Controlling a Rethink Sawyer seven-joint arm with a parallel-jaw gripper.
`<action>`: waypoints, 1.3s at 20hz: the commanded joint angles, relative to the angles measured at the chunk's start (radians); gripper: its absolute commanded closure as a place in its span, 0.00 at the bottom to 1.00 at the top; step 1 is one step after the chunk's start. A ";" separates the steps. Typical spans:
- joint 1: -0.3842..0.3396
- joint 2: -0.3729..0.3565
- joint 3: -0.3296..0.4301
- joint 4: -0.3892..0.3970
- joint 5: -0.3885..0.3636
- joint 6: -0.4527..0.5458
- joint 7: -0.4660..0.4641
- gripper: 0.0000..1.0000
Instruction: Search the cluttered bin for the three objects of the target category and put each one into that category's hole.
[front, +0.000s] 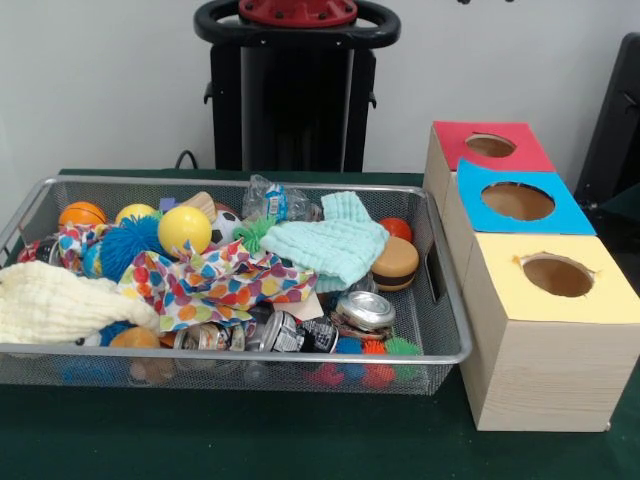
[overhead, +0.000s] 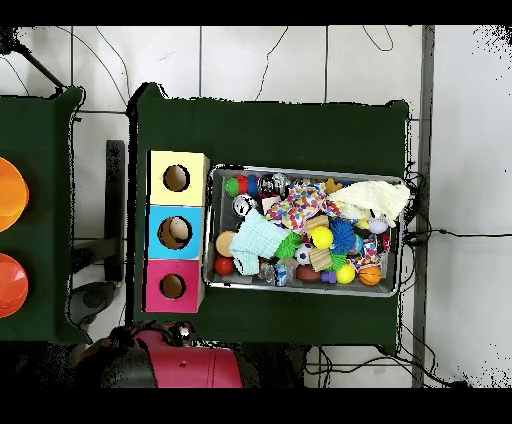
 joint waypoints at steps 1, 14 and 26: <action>-0.023 0.084 0.033 -0.017 0.041 -0.073 0.218 0.00; -0.112 0.289 0.148 0.129 0.092 -0.493 0.172 0.00; -0.077 0.300 0.128 -0.004 0.107 -0.332 0.184 0.00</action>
